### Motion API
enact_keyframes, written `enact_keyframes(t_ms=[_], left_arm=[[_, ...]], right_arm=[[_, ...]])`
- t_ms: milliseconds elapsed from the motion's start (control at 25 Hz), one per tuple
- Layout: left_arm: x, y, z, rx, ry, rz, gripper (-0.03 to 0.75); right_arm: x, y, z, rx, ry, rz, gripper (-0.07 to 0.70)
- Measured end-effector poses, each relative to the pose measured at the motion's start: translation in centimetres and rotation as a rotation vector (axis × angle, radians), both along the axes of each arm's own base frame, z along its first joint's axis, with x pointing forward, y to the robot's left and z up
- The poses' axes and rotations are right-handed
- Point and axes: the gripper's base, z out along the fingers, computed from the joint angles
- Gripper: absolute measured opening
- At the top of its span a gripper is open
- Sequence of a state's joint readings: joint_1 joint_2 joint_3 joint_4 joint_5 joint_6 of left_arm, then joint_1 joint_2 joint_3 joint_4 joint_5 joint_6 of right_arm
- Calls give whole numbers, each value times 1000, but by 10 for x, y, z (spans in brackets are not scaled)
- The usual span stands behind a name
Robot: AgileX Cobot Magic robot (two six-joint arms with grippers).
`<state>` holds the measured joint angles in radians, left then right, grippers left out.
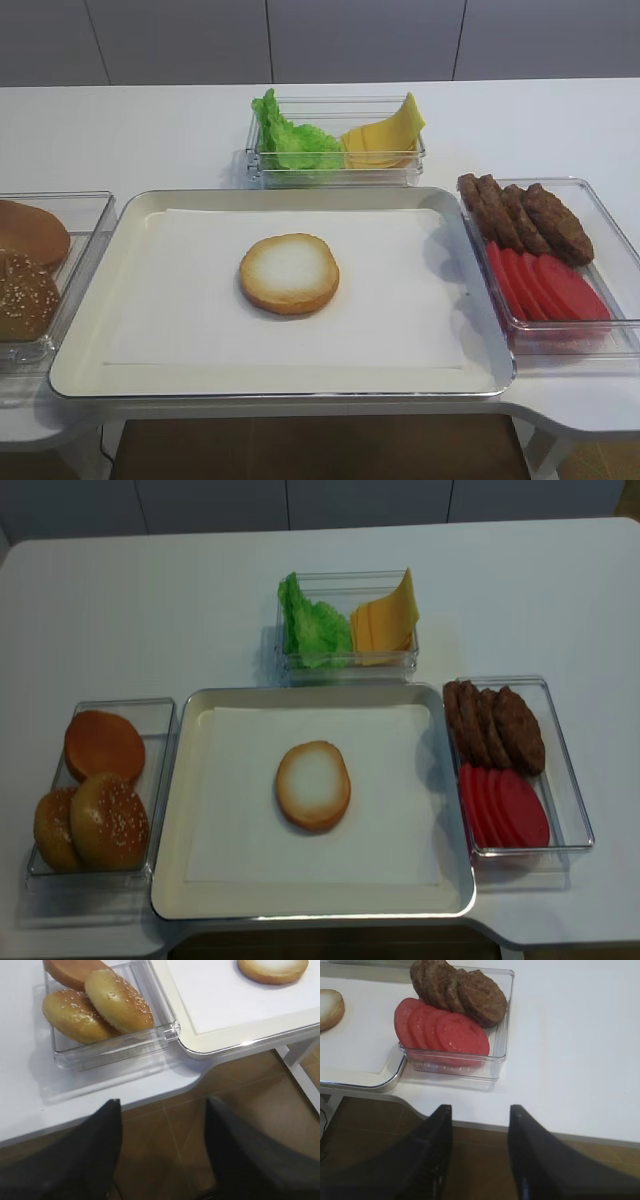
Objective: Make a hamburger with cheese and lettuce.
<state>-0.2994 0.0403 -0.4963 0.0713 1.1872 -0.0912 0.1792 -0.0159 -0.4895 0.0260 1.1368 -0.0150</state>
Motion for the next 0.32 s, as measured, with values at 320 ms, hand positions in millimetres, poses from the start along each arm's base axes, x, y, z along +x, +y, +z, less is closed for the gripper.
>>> enact_keyframes(t_ms=[320], left_arm=[[0, -1, -1, 3, 2, -17, 396]], right_arm=[[0, 0, 0, 0, 0, 0, 299]])
